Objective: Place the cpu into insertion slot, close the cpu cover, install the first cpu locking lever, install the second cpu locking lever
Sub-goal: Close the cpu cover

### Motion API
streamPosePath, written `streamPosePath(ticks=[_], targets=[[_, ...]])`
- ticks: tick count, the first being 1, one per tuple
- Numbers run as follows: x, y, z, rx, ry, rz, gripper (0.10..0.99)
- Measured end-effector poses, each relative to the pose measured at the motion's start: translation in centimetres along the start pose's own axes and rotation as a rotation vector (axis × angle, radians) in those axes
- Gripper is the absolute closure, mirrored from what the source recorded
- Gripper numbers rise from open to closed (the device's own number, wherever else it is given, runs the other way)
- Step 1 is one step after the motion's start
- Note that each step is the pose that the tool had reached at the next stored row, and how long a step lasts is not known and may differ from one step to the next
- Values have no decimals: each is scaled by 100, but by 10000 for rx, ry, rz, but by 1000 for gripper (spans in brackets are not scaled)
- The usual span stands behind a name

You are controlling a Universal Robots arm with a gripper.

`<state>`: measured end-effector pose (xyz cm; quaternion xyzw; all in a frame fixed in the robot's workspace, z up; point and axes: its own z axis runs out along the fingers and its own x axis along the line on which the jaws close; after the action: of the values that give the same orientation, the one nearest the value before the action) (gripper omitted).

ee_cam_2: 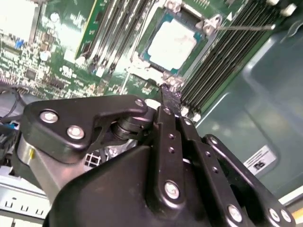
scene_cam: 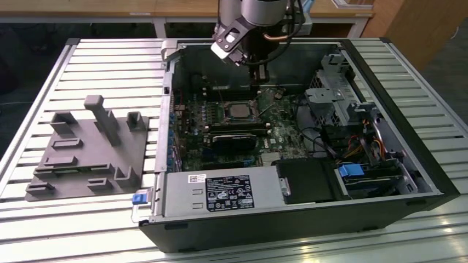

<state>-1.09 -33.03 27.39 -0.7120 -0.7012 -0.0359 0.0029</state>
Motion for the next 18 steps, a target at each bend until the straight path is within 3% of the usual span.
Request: streamPosePath(ticks=[4, 13, 18], targets=[[-2, 52, 11, 2, 3, 0, 980], [-55, 87, 20, 7, 3, 2, 980], [-55, 233, 33, 21, 3, 2, 980]])
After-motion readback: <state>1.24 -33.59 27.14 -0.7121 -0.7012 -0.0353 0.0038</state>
